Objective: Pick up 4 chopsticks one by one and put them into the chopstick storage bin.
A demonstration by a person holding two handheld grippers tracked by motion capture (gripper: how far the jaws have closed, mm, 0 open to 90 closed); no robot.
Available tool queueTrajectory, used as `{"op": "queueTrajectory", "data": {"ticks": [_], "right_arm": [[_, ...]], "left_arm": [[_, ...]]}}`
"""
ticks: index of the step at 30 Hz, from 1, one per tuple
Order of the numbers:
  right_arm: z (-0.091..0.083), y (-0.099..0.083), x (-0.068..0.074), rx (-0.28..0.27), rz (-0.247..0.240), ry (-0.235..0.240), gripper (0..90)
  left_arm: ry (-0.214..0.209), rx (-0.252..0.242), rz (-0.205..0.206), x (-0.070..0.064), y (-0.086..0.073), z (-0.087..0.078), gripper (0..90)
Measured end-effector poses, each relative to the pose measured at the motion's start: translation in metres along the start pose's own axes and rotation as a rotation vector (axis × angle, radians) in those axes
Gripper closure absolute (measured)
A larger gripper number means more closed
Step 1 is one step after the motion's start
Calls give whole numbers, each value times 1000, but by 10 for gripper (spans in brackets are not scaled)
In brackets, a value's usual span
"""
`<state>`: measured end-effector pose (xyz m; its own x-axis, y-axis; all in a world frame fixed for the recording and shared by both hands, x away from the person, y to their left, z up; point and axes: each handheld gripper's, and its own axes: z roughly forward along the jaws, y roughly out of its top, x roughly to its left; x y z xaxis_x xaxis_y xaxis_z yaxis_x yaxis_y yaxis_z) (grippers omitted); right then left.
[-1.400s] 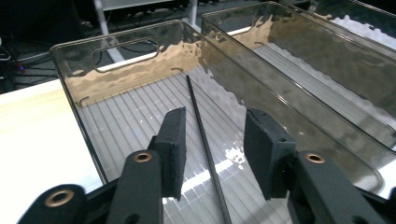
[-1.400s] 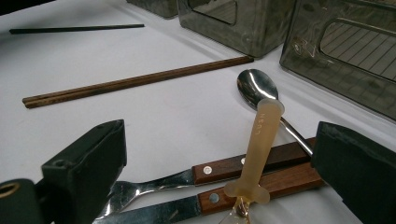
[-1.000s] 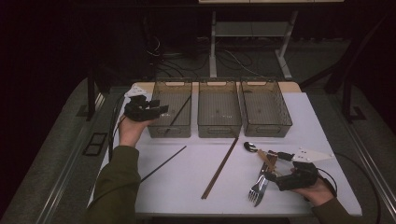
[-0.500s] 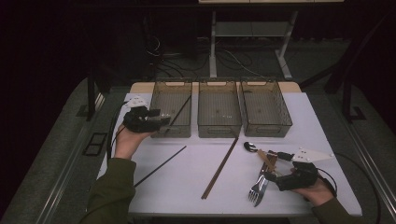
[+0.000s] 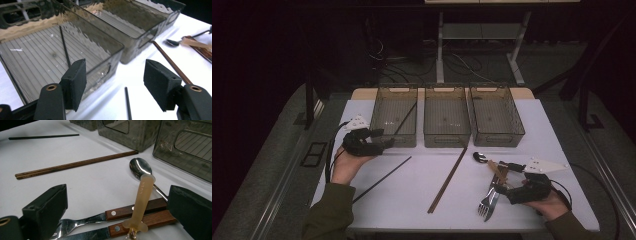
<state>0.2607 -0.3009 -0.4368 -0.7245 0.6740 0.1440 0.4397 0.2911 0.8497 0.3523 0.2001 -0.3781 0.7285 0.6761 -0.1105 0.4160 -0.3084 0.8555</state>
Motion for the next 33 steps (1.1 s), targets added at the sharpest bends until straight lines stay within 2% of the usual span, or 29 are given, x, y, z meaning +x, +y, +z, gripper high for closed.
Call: {"op": "queueTrajectory", "data": {"ticks": [3,10,15,18,24,33], "right_arm": [[0,0,0,-1,-1,0,36],[-1,0,1,-1,-2,-1,36],[-2,0,1,-1,-2,-4,36],[-2,0,1,-2,-5,-4,36],[-2,0,1,-3,-3,-3,36],[-2,0,2,-1,-9,-5,36]], "left_arm": [[-7,-3,-6,-4,-9,-3,342],[2,29,5,-12,-28,-7,321],[5,54,13,-16,-37,-10,314],[-4,52,8,-18,-41,-12,308],[6,77,23,-24,-50,-18,302],[10,123,16,-28,-70,-26,310]]}}
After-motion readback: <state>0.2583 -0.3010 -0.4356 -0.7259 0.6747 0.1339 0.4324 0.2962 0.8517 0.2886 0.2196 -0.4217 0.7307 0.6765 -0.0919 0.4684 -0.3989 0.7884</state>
